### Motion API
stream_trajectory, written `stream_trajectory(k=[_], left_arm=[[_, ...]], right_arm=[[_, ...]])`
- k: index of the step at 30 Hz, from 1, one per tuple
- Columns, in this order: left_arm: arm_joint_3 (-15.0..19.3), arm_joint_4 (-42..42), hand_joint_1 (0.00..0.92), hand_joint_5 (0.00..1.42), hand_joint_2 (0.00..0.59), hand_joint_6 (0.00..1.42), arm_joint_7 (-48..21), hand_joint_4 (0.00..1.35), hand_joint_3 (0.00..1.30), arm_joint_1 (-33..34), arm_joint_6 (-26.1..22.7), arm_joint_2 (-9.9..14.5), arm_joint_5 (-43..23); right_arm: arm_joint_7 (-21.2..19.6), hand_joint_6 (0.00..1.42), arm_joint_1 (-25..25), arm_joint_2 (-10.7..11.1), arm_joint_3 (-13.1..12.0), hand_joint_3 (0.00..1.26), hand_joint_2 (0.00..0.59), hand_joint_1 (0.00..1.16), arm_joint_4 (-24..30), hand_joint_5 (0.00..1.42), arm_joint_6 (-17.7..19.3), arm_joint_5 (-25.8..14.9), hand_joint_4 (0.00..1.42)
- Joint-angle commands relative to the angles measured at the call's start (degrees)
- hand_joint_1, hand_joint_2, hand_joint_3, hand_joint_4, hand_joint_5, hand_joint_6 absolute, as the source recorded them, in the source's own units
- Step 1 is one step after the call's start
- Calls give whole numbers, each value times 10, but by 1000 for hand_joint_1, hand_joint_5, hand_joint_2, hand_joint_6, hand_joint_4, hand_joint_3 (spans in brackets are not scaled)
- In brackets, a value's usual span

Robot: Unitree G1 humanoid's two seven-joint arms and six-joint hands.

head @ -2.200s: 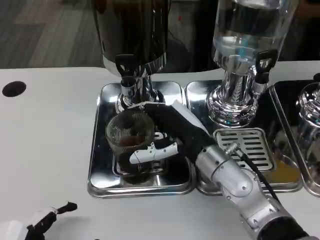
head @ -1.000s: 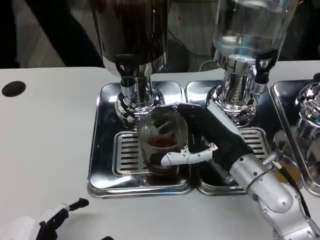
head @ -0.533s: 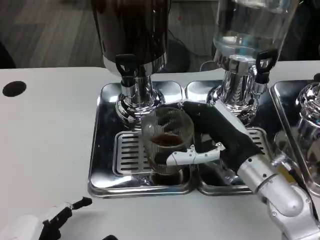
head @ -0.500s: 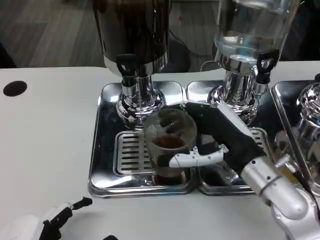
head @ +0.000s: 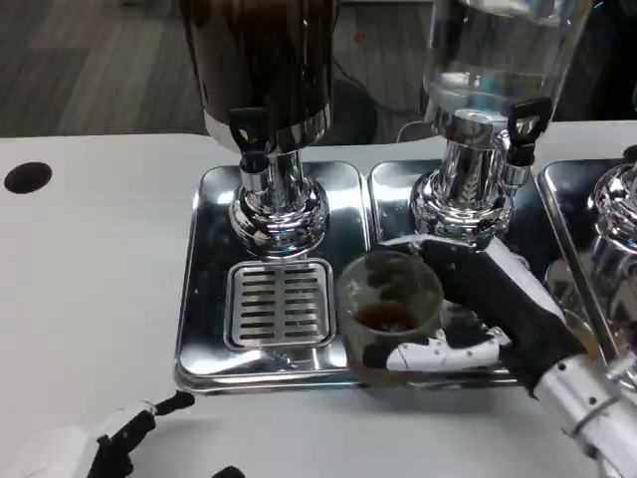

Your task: Grasp the cup under the faucet to collect the drink, then remove the cup.

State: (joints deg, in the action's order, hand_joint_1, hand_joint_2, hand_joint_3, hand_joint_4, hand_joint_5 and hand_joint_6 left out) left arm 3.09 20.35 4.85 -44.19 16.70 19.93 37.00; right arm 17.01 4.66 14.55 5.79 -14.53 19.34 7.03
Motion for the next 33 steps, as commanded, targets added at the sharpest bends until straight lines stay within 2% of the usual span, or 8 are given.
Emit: stream_trajectory(k=[1,18,24,33], left_arm=[[-9,-9,0,282,72,549,-2,246,291,5,-3,2,9],[-15,-25,0,291,72,552,0,246,291,18,-6,6,4],[-14,-24,0,292,72,558,-1,246,291,20,-7,6,3],[-8,-17,0,293,72,570,-7,246,291,20,-10,10,-3]], right_arm=[[5,509,-25,11,-16,529,122,915,38,547,16,-23,494],[21,509,-110,53,-62,541,122,914,96,554,64,-53,494],[22,509,-135,60,-71,543,122,914,88,554,90,-59,494],[24,518,-163,57,-75,543,122,914,56,554,132,-65,494]])
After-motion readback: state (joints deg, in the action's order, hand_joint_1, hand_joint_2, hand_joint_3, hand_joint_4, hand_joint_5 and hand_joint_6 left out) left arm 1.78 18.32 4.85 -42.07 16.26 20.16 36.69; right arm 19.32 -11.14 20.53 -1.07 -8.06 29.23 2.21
